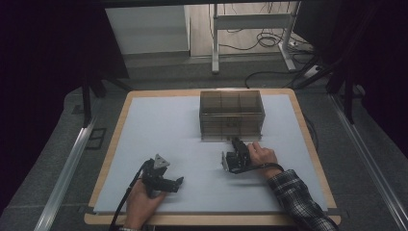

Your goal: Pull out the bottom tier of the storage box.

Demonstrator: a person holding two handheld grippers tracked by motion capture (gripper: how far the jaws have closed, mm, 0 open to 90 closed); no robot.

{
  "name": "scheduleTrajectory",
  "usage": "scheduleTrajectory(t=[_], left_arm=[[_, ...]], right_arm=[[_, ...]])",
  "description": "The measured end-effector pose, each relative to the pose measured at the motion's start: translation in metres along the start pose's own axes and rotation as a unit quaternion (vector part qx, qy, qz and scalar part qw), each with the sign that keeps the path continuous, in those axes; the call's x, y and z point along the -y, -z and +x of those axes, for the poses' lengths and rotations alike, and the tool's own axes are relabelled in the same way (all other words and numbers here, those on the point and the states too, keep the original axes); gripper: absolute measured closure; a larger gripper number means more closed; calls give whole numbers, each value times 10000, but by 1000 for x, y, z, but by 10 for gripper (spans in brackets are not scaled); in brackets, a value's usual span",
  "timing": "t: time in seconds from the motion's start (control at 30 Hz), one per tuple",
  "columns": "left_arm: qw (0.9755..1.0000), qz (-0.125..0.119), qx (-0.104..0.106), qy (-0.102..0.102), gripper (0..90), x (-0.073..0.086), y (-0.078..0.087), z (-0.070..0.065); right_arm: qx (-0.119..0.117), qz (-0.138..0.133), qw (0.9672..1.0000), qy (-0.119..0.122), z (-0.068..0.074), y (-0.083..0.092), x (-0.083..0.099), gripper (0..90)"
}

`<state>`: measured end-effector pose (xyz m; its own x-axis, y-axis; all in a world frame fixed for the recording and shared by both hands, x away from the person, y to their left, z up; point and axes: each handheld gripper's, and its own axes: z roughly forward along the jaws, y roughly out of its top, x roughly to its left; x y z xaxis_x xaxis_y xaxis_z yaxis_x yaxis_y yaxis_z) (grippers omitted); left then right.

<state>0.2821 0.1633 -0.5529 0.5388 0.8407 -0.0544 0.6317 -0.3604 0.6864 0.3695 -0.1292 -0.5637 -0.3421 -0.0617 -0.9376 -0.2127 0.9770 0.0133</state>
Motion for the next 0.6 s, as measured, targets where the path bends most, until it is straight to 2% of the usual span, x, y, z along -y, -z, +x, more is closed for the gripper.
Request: scheduleTrajectory(t=[0.2,0.3,0.33,0.37,0.4,0.47,0.6], left_arm=[[10000,0,0,-1,0,0,0,0],[10000,0,0,1,0,0,0,0],[10000,0,1,-1,0,0,0,0],[10000,0,1,1,0,0,0,0],[10000,0,1,1,0,0,0,0],[10000,0,1,1,0,0,0,0],[10000,3,0,-4,0,0,0,0]], right_arm=[[-68,-60,10000,-31,2,4,0,785],[-49,22,10000,-12,0,5,0,780],[-97,-33,9999,-50,0,4,0,773],[-344,-114,9993,-98,-2,3,0,765],[-121,-62,9999,-89,-1,4,0,758],[-123,-22,9999,-87,-2,6,0,751],[-254,-123,9994,-203,-5,7,1,739]])
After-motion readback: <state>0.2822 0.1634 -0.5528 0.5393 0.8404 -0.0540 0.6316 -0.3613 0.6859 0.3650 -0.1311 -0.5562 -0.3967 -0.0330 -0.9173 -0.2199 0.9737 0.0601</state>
